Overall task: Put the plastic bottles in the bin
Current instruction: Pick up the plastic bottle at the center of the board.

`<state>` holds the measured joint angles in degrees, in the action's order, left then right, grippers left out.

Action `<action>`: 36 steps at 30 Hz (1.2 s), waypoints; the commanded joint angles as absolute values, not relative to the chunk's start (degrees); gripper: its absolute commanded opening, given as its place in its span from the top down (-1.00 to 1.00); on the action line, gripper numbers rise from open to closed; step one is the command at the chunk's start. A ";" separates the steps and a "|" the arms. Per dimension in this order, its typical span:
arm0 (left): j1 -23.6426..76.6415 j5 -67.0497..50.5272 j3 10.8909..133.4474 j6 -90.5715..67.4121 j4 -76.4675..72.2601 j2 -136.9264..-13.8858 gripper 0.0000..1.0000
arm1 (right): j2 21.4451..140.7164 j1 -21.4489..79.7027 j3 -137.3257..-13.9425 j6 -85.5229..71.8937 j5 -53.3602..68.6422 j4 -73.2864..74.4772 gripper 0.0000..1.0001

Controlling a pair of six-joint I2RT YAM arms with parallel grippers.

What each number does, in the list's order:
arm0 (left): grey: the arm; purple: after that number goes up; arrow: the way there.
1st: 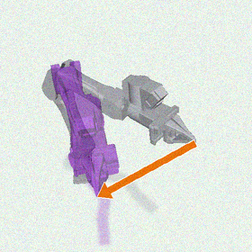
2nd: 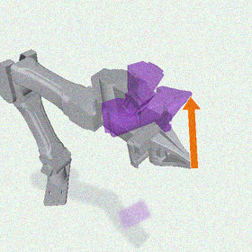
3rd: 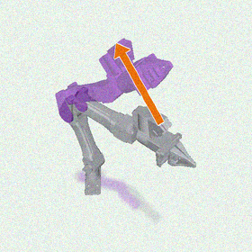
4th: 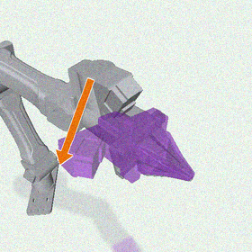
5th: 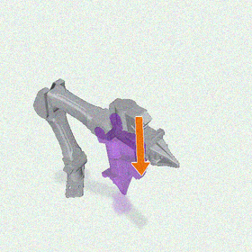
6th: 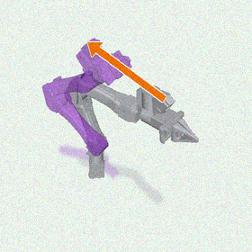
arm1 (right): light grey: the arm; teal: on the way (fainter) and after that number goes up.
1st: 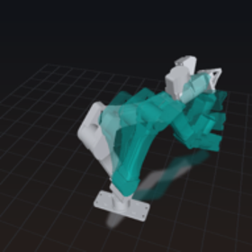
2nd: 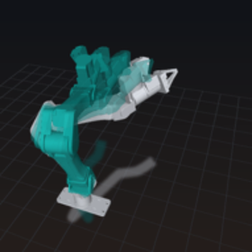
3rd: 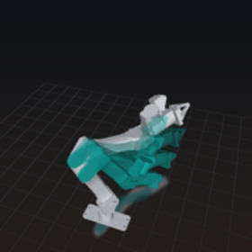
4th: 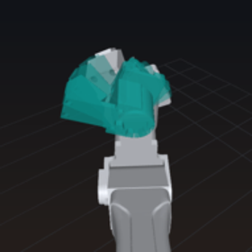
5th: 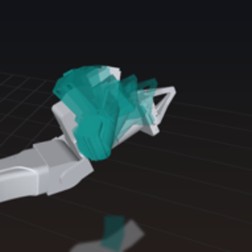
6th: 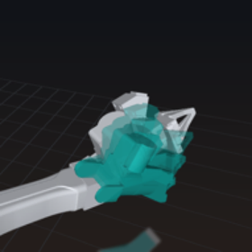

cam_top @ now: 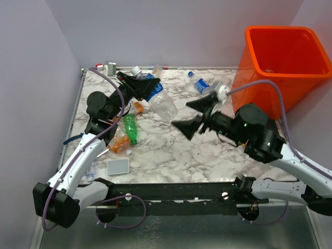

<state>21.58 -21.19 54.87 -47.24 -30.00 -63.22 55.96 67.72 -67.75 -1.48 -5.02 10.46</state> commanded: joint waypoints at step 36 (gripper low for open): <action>29.48 -40.85 55.89 -33.85 -24.16 -61.85 0.92 | 71.40 40.28 -59.10 -37.43 46.57 -15.20 -0.05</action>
<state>28.53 -41.58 54.52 -34.52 -23.81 -61.19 69.97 39.13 -58.85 -38.54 46.06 -15.59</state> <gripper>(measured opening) 0.517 0.605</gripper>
